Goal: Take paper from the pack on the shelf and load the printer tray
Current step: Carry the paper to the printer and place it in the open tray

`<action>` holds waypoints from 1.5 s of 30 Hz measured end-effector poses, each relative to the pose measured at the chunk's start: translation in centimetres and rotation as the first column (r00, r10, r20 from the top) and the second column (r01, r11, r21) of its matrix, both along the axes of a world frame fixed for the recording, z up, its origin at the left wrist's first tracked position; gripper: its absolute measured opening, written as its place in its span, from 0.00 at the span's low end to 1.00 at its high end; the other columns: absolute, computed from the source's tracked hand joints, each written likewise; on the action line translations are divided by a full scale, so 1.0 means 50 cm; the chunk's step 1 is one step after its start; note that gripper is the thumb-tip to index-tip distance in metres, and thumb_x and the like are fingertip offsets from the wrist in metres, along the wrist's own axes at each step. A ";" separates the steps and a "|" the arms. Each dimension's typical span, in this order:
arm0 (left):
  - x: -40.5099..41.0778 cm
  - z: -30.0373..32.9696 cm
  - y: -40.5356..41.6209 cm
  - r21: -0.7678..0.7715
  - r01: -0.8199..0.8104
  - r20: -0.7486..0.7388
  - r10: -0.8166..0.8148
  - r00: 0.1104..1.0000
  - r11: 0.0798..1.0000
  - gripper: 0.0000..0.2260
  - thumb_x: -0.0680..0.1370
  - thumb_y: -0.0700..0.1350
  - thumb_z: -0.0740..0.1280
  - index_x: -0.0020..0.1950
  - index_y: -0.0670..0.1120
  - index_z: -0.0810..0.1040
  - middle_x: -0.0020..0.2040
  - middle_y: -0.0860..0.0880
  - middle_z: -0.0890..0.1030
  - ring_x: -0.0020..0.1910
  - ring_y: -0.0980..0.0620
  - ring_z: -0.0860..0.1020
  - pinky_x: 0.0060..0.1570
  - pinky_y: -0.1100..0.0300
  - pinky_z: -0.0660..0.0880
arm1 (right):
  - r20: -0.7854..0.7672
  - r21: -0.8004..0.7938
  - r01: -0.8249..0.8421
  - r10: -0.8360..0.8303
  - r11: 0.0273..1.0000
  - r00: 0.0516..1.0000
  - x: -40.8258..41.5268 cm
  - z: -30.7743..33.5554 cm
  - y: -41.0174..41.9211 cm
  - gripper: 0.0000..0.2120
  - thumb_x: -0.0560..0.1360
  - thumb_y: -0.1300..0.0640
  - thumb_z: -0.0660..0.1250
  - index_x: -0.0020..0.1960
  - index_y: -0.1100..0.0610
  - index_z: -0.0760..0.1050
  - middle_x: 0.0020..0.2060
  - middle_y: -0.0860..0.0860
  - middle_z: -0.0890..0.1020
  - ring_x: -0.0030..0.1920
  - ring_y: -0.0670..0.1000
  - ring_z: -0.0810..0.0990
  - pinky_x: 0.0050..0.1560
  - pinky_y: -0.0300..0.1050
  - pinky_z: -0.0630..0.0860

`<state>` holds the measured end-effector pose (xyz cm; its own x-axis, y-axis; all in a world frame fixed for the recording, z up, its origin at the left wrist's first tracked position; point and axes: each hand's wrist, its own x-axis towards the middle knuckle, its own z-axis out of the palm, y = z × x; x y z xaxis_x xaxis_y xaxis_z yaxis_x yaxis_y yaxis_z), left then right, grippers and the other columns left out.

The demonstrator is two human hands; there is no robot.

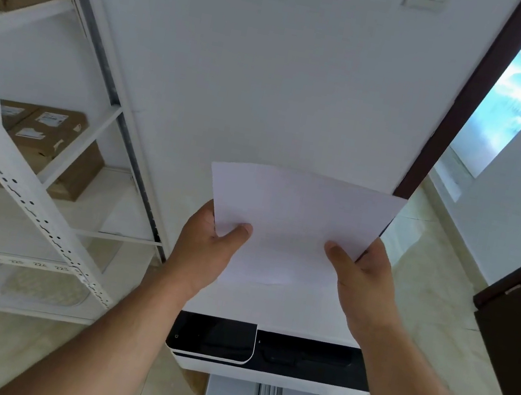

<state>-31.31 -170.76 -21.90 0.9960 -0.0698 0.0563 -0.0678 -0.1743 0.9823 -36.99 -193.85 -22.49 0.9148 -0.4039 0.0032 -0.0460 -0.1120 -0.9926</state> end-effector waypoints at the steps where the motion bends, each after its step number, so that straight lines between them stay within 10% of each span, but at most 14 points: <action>1: 0.000 -0.009 0.003 -0.001 0.008 -0.031 -0.008 0.999 1.000 0.13 0.79 0.41 0.73 0.62 0.52 0.81 0.54 0.57 0.88 0.54 0.59 0.85 0.53 0.62 0.77 | -0.033 0.003 -0.009 0.009 1.000 0.999 0.000 -0.011 -0.001 0.16 0.78 0.59 0.70 0.65 0.49 0.78 0.57 0.46 0.87 0.59 0.48 0.85 0.60 0.48 0.80; 14: 0.000 -0.062 -0.009 -0.148 -0.009 -0.214 -0.023 0.976 0.989 0.14 0.77 0.37 0.75 0.60 0.49 0.84 0.54 0.52 0.89 0.56 0.53 0.86 0.60 0.55 0.79 | -0.168 0.037 -0.043 0.049 0.998 0.985 0.007 -0.061 0.014 0.20 0.82 0.60 0.66 0.72 0.51 0.73 0.62 0.47 0.83 0.63 0.50 0.81 0.62 0.45 0.74; 23: -0.035 -0.030 -0.001 0.001 -0.059 -0.137 0.058 0.989 0.998 0.08 0.75 0.43 0.79 0.51 0.54 0.86 0.47 0.62 0.89 0.46 0.66 0.85 0.49 0.66 0.77 | -0.148 -0.026 -0.133 0.128 0.991 0.981 -0.025 -0.052 0.000 0.18 0.84 0.56 0.64 0.73 0.47 0.72 0.64 0.44 0.83 0.67 0.49 0.79 0.70 0.50 0.73; 30: -0.121 -0.018 0.005 0.043 0.113 -0.218 -0.101 0.971 0.993 0.09 0.80 0.48 0.74 0.60 0.52 0.86 0.55 0.56 0.89 0.57 0.56 0.86 0.64 0.51 0.78 | -0.228 -0.055 -0.265 0.246 0.963 0.942 -0.112 -0.038 -0.053 0.13 0.84 0.55 0.66 0.67 0.50 0.74 0.57 0.43 0.85 0.58 0.46 0.83 0.58 0.44 0.78; 38: -0.221 -0.097 0.009 0.067 0.081 -0.239 -0.062 0.969 0.994 0.16 0.76 0.59 0.72 0.61 0.54 0.84 0.56 0.57 0.88 0.59 0.52 0.84 0.63 0.47 0.80 | -0.230 0.351 -0.096 0.185 0.932 0.955 -0.289 -0.125 -0.052 0.13 0.76 0.62 0.74 0.60 0.61 0.81 0.54 0.61 0.88 0.53 0.63 0.87 0.51 0.53 0.82; 45: -0.342 -0.219 0.037 -0.180 -0.057 -0.425 -0.025 0.905 0.982 0.05 0.82 0.43 0.70 0.55 0.51 0.84 0.52 0.53 0.89 0.54 0.49 0.86 0.53 0.53 0.82 | -0.256 0.812 0.264 -0.087 0.521 0.963 -0.513 -0.221 0.123 0.06 0.81 0.62 0.66 0.51 0.57 0.81 0.37 0.52 0.84 0.35 0.49 0.84 0.39 0.44 0.85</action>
